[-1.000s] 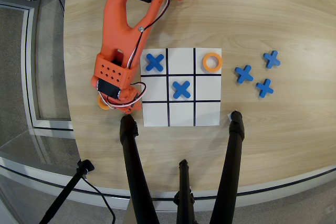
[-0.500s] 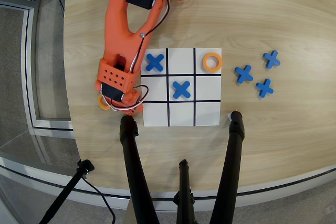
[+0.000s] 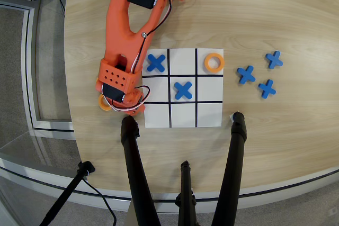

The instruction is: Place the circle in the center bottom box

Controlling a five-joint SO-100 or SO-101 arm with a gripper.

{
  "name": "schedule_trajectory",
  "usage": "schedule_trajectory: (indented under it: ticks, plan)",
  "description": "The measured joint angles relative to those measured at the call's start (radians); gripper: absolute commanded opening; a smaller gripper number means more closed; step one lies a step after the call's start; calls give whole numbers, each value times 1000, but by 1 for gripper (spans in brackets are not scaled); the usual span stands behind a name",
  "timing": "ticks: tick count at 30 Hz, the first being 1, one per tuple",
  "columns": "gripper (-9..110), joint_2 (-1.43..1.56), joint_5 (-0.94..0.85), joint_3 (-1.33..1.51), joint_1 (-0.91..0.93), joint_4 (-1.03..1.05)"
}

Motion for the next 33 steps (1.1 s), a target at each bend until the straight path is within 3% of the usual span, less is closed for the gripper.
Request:
schedule_trajectory:
  ticks: [14, 19, 33]
  plan:
    - [22, 44, -3, 32, 8, 120]
    - [16, 55, -3, 29, -6, 186]
    - [13, 64, -9, 34, 29, 218]
